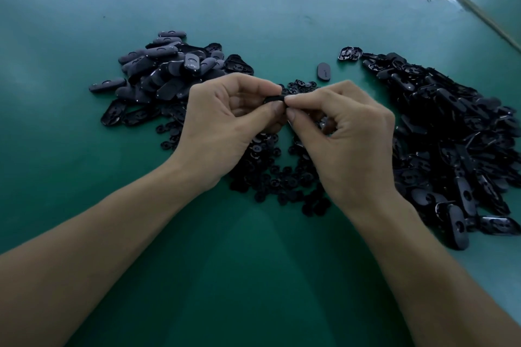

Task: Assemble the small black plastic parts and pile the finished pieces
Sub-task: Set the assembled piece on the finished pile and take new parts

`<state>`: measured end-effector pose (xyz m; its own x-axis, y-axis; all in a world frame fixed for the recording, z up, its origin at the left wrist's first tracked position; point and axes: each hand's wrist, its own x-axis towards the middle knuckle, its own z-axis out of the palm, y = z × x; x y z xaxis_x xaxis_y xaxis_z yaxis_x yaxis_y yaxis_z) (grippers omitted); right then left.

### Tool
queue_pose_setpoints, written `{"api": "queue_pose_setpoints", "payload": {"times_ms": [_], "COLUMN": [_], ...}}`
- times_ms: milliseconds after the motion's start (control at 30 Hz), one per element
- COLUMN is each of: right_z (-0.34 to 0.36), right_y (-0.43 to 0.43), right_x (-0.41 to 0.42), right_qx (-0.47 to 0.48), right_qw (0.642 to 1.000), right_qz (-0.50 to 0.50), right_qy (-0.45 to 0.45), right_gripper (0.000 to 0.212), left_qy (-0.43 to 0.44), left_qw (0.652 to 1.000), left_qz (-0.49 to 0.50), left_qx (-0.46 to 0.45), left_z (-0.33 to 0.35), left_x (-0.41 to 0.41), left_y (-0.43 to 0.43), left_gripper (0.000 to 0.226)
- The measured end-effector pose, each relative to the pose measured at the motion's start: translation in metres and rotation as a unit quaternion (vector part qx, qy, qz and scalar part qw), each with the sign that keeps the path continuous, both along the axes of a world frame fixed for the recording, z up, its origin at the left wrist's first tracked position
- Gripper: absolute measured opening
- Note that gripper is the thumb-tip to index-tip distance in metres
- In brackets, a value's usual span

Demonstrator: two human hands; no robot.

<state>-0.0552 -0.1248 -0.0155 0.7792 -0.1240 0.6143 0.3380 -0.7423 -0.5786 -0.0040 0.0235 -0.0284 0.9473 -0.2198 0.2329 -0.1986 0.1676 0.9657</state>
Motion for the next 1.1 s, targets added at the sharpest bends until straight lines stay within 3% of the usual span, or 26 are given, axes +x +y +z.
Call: {"api": "queue_pose_setpoints", "payload": {"times_ms": [400,900,1100], "right_z": [0.003,0.005,0.006], "right_y": [0.008,-0.002,-0.008], "right_x": [0.001,-0.001,0.002], "right_qx": [0.145,0.103,0.158], "right_qw": [0.986,0.99,0.975], "right_qz": [0.011,0.024,0.075], "right_qy": [0.083,0.097,0.134], "right_gripper": [0.019,0.023,0.023], "left_qy": [-0.05,-0.063,-0.068], "left_qw": [0.998,0.996,0.994], "left_qz": [-0.001,-0.014,-0.019], "left_qx": [0.038,0.064,0.078], "left_z": [-0.001,-0.002,0.001], "left_x": [-0.001,0.0,-0.002], "left_y": [0.0,0.0,0.001], "left_gripper": [0.023,0.025,0.025]}}
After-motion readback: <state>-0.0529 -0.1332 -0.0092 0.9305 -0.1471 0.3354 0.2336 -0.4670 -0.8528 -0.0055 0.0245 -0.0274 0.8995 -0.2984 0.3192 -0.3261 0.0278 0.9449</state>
